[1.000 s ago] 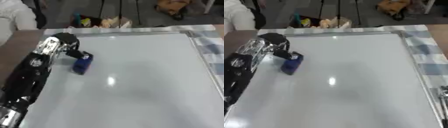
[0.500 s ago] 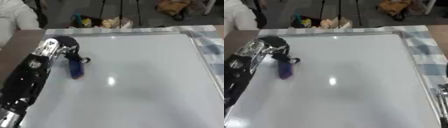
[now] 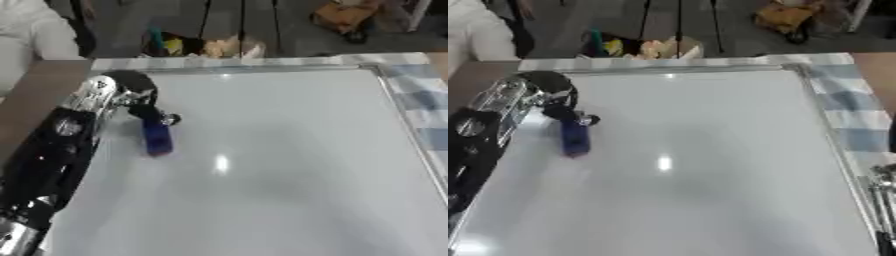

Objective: Wipe the whiteboard clean with a brush.

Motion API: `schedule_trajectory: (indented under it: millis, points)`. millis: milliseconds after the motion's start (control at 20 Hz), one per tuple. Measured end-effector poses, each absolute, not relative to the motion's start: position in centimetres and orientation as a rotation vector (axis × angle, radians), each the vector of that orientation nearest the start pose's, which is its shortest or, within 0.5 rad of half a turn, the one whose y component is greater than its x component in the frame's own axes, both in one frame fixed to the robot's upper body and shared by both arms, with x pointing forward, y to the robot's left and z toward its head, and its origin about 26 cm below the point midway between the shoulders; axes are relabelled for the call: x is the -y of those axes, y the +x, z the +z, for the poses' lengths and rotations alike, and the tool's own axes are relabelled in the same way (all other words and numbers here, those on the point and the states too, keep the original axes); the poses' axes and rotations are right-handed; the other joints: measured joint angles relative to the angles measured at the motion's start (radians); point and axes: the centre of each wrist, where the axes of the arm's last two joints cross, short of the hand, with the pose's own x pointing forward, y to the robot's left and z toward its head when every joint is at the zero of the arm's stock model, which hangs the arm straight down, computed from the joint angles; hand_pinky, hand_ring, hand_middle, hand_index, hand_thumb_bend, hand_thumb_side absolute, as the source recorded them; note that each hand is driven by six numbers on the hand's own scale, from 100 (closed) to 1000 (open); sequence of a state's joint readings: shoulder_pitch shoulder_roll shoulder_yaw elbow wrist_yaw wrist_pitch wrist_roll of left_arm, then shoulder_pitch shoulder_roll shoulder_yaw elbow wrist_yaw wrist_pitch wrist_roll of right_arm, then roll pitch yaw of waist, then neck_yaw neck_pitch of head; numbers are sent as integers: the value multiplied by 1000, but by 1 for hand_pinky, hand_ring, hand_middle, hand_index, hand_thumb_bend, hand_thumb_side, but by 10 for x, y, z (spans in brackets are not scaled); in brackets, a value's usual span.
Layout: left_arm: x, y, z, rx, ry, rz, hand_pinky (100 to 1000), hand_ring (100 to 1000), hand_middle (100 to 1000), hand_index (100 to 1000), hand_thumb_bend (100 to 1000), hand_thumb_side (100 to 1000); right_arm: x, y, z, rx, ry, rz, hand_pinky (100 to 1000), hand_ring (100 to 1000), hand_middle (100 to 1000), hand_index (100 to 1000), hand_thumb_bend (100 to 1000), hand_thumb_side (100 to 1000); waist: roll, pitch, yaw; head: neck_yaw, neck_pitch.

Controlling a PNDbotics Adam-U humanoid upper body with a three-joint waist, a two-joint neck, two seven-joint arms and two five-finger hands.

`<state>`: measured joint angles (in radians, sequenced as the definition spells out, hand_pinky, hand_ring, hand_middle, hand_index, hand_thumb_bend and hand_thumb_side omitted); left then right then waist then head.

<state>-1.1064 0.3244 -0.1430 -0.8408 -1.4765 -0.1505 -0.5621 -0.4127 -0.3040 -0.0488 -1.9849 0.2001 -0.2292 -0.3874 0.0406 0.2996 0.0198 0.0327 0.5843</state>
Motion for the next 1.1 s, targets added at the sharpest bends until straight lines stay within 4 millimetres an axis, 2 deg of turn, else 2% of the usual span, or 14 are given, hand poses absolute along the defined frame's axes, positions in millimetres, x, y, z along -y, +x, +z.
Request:
schedule_trajectory:
  millis: [150,250,300,350,400,500,600,650,950,1000,1100]
  points:
    - [-214,499,227,899,1269,-1813,375,519,505,702,492,1000,257,310,232,-3497,652,16,774,856,665,787,100,865,0,-2,0,0,0]
    - [-215,500,224,889,1275,-1825,389,544,523,793,594,1000,257,310,232,-3497,652,16,774,856,664,787,100,865,0,-2,1,0,0]
    - [-215,500,224,894,1271,-1835,387,549,524,804,627,1000,257,310,232,-3497,652,17,774,856,664,787,100,866,0,-3,1,0,0]
    - [-215,499,224,904,1260,-1848,362,545,520,809,614,1000,258,310,232,-3497,652,17,774,856,664,787,100,866,0,-3,2,0,0]
    - [-215,499,225,921,1241,-1859,341,548,528,846,551,1000,258,310,232,-3497,653,17,773,856,663,787,100,865,0,-3,2,0,0]
    - [-216,497,226,976,1179,-1877,344,553,528,851,519,1000,258,310,231,-3500,657,18,773,856,663,787,100,865,1,-3,3,-3,0]
    - [-221,493,235,1044,1124,-1877,388,635,591,862,359,1000,259,310,230,-3501,661,21,773,856,663,786,100,865,3,-3,6,-10,0]
    - [-224,491,243,1084,1097,-1874,407,657,613,873,316,1000,259,310,230,-3502,665,23,773,856,663,786,100,865,4,-3,6,-16,0]
    - [-236,476,274,1208,974,-1866,407,657,613,873,316,1000,260,310,230,-3502,674,31,773,856,663,786,100,865,6,-3,8,-35,-6]
    - [-236,475,276,1212,965,-1865,513,756,718,911,103,1000,260,310,230,-3501,674,30,773,855,662,786,100,863,6,-2,8,-37,-6]
    - [-241,472,274,1205,940,-1872,506,758,717,911,100,1000,260,310,230,-3501,675,30,773,856,662,786,100,863,5,0,8,-47,-13]
